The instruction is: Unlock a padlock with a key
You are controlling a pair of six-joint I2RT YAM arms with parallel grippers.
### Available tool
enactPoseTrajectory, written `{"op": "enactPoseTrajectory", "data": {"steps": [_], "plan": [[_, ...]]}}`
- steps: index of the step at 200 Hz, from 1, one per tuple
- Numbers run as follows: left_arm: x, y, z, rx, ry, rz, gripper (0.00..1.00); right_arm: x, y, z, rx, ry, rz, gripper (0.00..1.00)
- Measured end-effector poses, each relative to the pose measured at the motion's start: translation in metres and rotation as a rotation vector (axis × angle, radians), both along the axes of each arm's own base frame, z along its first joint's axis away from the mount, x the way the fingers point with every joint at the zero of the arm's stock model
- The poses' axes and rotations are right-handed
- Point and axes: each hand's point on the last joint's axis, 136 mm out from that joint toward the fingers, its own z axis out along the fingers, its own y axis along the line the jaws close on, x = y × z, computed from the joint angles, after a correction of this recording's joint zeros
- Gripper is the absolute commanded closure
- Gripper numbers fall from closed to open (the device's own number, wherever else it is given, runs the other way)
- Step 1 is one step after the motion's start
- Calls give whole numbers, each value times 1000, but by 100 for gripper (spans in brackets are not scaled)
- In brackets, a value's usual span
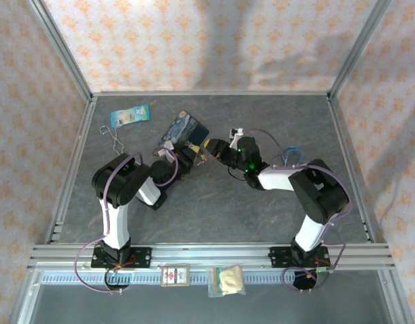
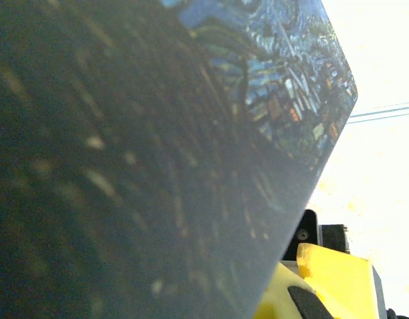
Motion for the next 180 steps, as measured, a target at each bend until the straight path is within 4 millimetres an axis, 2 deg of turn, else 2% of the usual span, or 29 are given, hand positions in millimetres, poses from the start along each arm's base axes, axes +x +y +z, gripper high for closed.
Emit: {"op": "enactPoseTrajectory", "data": {"steps": [34, 84, 135, 167, 180], "plan": [[0, 0, 0, 0, 0, -2, 100, -6, 6, -2, -20, -37, 60, 59], [-1, -1, 5, -3, -7, -6, 100, -14, 16, -24, -27, -15, 141, 65], [-1, -1, 6, -8, -9, -6, 100, -16, 21, -16, 28, -29, 169, 86], [-1, 0, 7, -8, -10, -4, 100, -16, 21, -16, 62, -13, 164, 87], [-1, 0, 7, -8, -10, -2, 100, -16, 21, -16, 80, -3, 163, 84]]}}
